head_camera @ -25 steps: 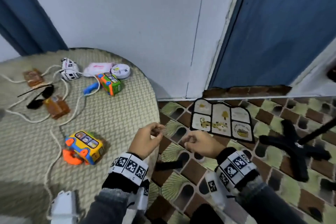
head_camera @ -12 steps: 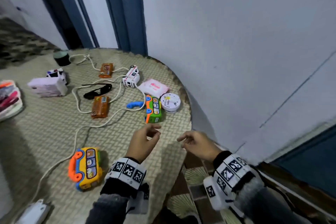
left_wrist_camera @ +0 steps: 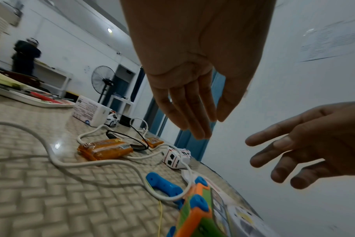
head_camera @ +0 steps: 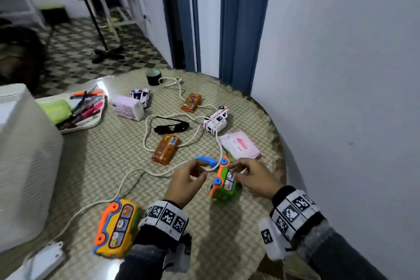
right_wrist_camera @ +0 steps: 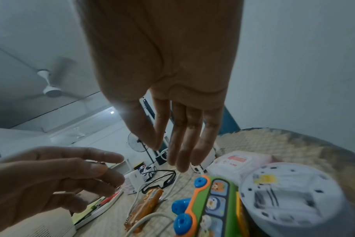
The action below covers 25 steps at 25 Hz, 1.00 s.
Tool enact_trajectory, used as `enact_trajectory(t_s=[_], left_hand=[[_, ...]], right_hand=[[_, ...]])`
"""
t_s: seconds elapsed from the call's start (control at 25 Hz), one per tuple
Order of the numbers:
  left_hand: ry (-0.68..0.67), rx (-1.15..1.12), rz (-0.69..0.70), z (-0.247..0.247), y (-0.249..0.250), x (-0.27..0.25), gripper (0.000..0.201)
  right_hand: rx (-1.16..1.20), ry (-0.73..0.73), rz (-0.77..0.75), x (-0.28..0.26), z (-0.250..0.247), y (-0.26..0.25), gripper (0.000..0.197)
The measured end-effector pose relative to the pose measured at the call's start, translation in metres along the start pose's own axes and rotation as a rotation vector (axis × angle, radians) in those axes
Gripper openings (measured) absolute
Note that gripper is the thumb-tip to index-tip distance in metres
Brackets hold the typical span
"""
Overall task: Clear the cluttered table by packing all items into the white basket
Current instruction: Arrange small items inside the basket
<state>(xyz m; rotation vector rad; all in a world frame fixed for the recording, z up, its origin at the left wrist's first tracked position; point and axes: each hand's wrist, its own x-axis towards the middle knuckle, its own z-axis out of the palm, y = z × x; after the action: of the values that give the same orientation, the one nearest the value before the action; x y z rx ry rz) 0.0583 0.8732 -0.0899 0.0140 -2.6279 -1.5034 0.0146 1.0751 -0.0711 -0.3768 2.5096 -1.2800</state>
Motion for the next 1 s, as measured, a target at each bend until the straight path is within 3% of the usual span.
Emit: enact_trajectory(t_s=[0.32,0.44,0.6,0.68,0.76,0.92,1.0], left_hand=[[0.200,0.001,-0.159,-0.008,-0.027,0.072,0.013],[0.360,-0.045,-0.254,-0.012,-0.043,0.088,0.009],[0.532,-0.061,-0.403,-0.017,-0.068,0.113,0.012],[0.548,-0.062,-0.493,-0.020,-0.084,0.127,0.021],[0.541,0.083,-0.581,-0.024,-0.107,0.142,0.038],[0.367,0.378,-0.738,-0.020,-0.137,0.157,0.060],[0.378,0.461,-0.818,-0.015,-0.144,0.159,0.067]], right_hand=[[0.063,-0.211,-0.059,0.099,-0.024,0.000,0.020],[0.140,-0.271,-0.054,0.129,-0.023,0.000,0.028],[0.177,-0.366,-0.063,0.174,-0.021,0.007,0.022],[0.209,-0.401,-0.054,0.197,-0.022,0.011,0.023],[0.218,-0.441,-0.047,0.225,-0.023,0.013,0.024],[0.214,-0.523,-0.032,0.281,-0.023,0.018,0.031],[0.219,-0.555,-0.012,0.302,-0.024,0.018,0.030]])
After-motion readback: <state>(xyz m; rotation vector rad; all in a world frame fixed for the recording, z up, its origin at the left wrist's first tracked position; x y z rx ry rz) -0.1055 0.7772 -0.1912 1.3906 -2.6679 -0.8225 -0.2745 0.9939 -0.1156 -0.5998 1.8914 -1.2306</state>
